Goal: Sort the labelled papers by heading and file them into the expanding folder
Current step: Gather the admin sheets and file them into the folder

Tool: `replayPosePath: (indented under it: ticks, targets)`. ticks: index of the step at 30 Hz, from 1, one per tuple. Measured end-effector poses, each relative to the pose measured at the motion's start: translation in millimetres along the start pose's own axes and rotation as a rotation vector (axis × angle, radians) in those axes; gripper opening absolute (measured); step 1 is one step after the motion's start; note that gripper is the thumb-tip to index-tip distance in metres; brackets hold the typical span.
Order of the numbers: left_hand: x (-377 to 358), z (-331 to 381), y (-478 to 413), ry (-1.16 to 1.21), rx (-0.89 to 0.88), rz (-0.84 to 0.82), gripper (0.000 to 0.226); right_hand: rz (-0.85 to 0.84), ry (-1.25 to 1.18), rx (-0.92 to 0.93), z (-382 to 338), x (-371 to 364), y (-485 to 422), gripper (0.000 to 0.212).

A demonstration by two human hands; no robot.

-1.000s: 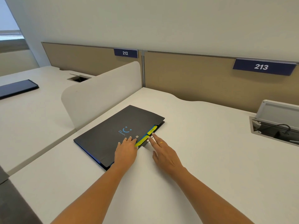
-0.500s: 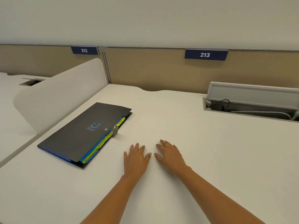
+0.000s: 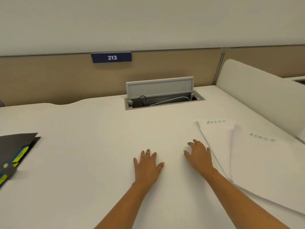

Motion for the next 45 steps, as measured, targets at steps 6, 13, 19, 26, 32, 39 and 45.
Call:
replayPosePath:
  ticks: [6, 13, 19, 26, 32, 39, 45]
  targets:
    - [-21, 54, -26, 0.002, -0.087, -0.027, 0.060, 0.103, 0.018, -0.337, 107, 38, -21, 0.056]
    - [-31, 75, -45, 0.007, -0.110, -0.023, 0.061, 0.012, 0.039, -0.282, 118, 23, -22, 0.062]
    - [-30, 82, -61, 0.172, -0.096, 0.034, 0.064, -0.041, 0.027, -0.094, 78, 7, -14, 0.056]
    - [-30, 89, -73, 0.231, -0.086, 0.048, 0.067, 0.042, -0.129, -0.033, 77, 26, -39, 0.043]
    - [-36, 98, -78, 0.228, -0.108, 0.048, 0.067, -0.009, -0.024, -0.180, 114, 34, -60, 0.047]
    - [-37, 101, -80, 0.223, -0.102, 0.046, 0.067, 0.113, -0.027, -0.419, 157, 62, -79, 0.064]
    - [-37, 102, -80, 0.257, -0.101, 0.070, 0.065, 0.100, -0.004, -0.464, 159, 58, -76, 0.076]
Point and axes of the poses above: each hand's wrist, its own y-axis away from the middle knuckle, its own x-axis out of the back of the hand, z = x × y, the point moved 5 cm from there along -y, towards the middle knuckle, and after that the axes turned 15 degrees about -x, right-handed, at the moved point
